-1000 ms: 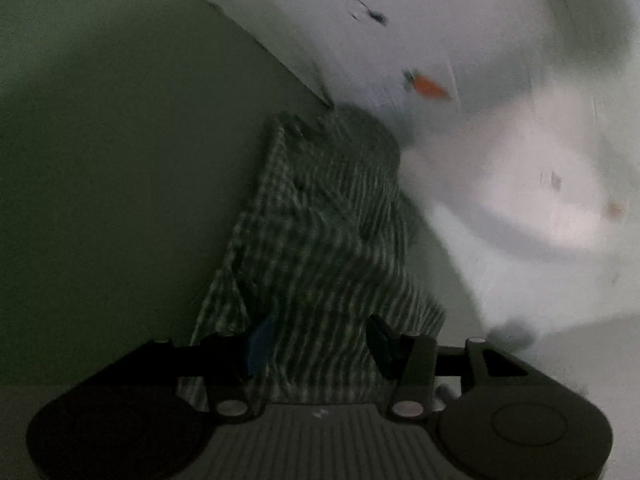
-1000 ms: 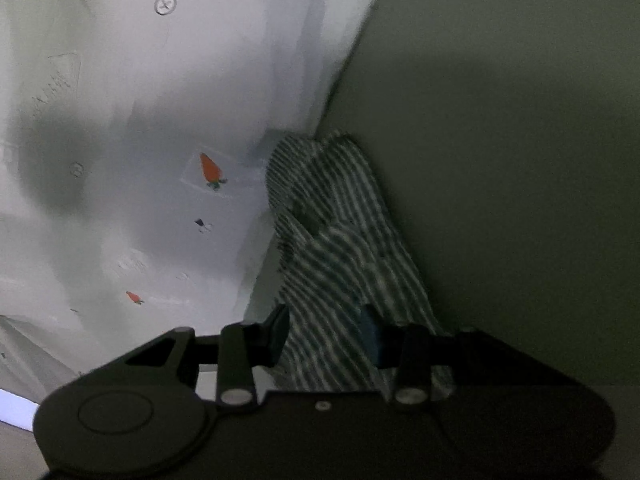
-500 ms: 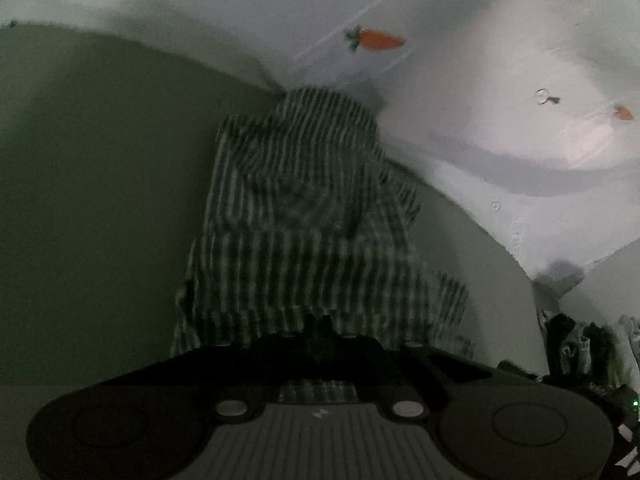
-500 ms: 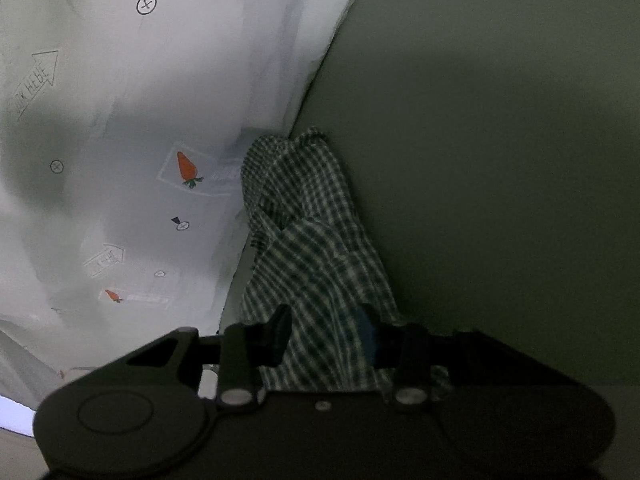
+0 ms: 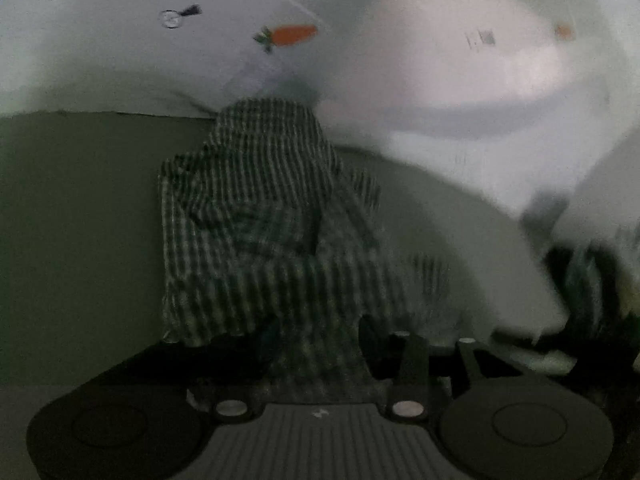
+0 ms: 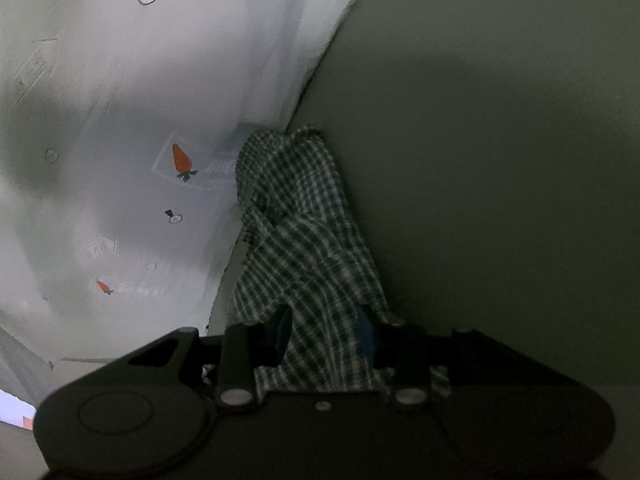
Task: Fold clothes
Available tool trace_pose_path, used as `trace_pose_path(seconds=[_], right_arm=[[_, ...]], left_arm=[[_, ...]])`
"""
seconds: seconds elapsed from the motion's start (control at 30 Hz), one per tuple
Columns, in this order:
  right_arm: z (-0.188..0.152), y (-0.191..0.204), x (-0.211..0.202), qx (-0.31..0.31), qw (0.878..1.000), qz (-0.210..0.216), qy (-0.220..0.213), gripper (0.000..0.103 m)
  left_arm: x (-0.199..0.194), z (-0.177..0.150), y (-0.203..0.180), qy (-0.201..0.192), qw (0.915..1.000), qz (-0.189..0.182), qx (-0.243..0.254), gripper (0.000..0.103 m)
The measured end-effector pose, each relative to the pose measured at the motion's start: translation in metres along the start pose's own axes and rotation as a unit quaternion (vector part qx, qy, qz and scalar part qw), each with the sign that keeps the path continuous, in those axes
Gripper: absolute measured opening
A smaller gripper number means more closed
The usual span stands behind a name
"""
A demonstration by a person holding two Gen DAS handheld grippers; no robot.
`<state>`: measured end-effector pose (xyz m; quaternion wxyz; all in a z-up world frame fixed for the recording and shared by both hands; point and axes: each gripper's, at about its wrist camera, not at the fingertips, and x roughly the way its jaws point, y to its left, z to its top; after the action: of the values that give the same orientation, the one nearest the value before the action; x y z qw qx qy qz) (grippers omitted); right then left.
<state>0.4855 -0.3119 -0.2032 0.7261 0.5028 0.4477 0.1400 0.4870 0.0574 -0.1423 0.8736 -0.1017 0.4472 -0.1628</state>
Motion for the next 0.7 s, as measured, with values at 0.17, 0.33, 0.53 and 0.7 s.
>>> trace_pose_path(seconds=[0.17, 0.33, 0.53, 0.7], right_arm=[[-0.003, 0.003, 0.003, -0.011, 1.000, -0.011, 0.006, 0.038], [-0.003, 0.001, 0.003, -0.012, 1.000, -0.013, 0.006, 0.038], [-0.003, -0.001, 0.003, -0.011, 1.000, -0.014, 0.004, 0.038], [-0.003, -0.002, 0.002, -0.011, 1.000, -0.014, 0.003, 0.038]], left_arm=[[0.016, -0.016, -0.011, -0.001, 0.9992, 0.021, 0.035, 0.050], [0.012, -0.014, -0.016, -0.009, 0.9991, 0.032, 0.027, 0.001], [-0.013, -0.004, -0.032, -0.051, 0.9976, 0.018, 0.043, 0.000], [-0.014, 0.009, -0.053, -0.086, 0.9935, 0.006, 0.075, 0.000]])
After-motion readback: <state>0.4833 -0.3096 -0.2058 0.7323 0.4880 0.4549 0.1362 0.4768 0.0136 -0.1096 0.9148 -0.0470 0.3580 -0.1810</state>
